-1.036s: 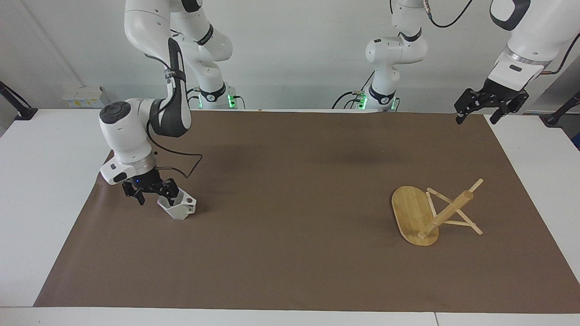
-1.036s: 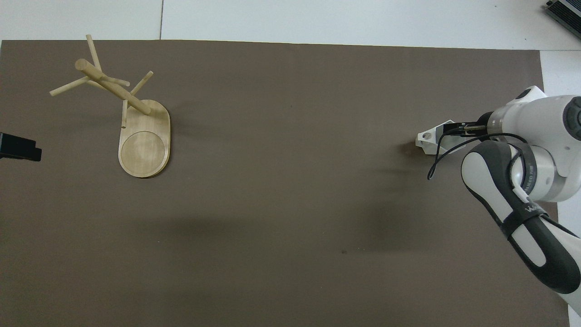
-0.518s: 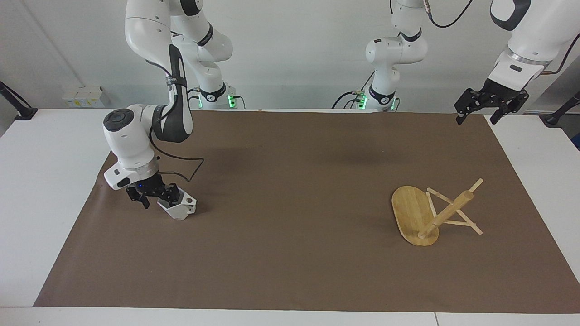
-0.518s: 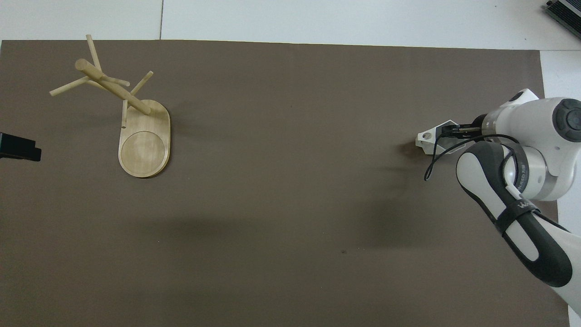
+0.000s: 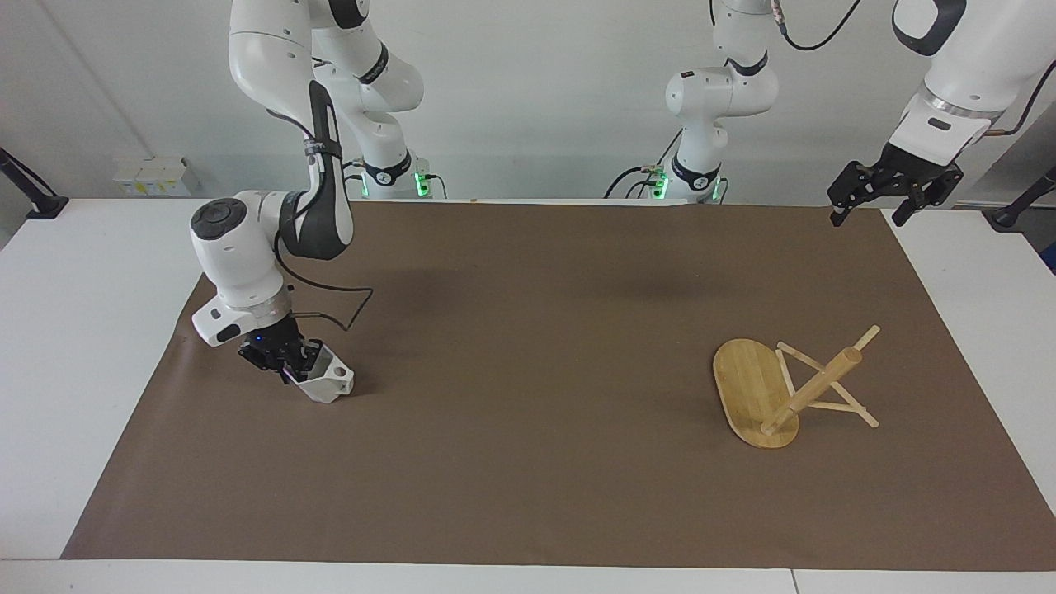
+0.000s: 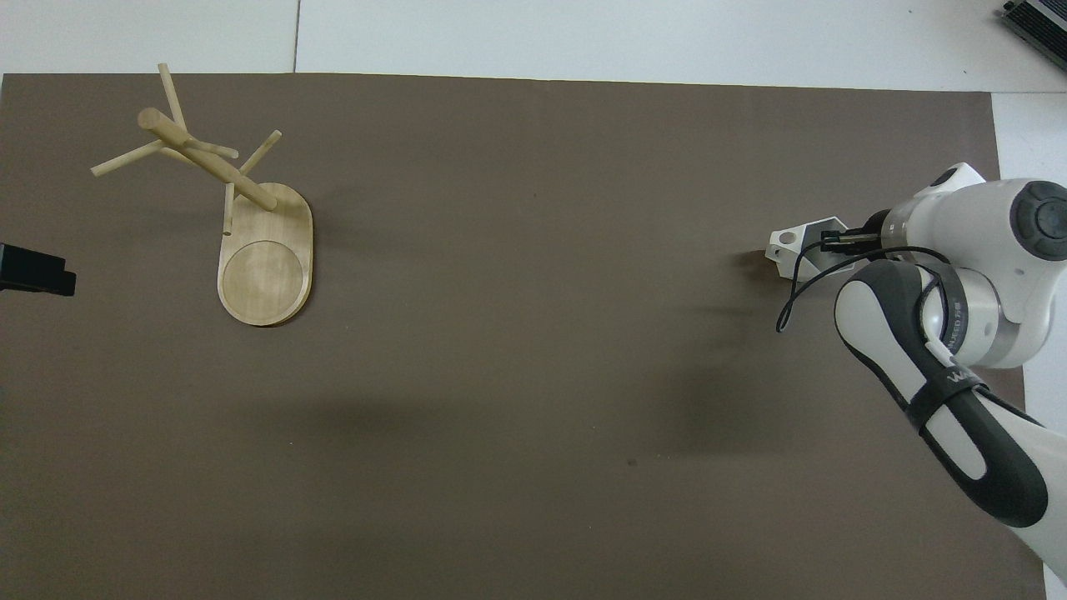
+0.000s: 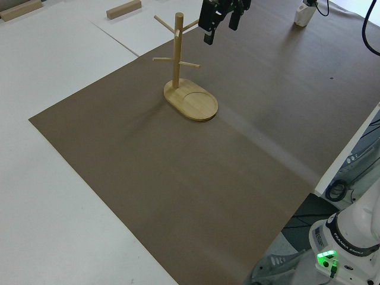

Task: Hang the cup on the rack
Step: 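Reach the right gripper to the white cup's rim, then close the right gripper on the white cup's rim and lift it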

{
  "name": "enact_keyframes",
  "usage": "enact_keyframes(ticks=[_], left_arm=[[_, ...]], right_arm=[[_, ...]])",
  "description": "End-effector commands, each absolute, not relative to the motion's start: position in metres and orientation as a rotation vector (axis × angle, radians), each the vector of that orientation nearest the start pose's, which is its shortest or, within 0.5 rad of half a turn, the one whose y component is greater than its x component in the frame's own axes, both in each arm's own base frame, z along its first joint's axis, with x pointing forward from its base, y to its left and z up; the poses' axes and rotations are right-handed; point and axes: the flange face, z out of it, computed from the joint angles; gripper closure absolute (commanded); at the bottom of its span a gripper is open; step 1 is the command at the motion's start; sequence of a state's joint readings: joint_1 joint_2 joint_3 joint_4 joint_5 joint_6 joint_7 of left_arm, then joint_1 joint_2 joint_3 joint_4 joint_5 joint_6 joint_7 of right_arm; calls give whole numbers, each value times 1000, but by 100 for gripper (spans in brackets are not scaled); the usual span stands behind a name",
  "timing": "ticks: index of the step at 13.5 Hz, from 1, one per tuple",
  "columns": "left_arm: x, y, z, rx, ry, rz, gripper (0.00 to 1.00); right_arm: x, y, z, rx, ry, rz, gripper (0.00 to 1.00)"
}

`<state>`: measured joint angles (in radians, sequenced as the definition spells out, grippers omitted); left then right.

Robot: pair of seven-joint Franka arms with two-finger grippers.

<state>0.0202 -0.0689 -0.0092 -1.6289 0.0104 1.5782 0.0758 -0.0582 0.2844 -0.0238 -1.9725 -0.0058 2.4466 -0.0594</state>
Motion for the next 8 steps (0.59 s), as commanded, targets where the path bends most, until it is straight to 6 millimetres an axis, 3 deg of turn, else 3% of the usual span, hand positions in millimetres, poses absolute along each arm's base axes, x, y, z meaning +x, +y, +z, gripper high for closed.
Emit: enact_keyframes(ticks=[1, 5, 8], left_arm=[[528, 10, 635, -3132, 101, -28, 0], [528, 10, 636, -3133, 101, -31, 0], [528, 11, 635, -3132, 99, -26, 0]], right_arm=[[618, -50, 346, -3153, 15, -284, 100], [622, -49, 356, -3155, 15, -241, 100], [629, -50, 380, -3155, 16, -183, 100]])
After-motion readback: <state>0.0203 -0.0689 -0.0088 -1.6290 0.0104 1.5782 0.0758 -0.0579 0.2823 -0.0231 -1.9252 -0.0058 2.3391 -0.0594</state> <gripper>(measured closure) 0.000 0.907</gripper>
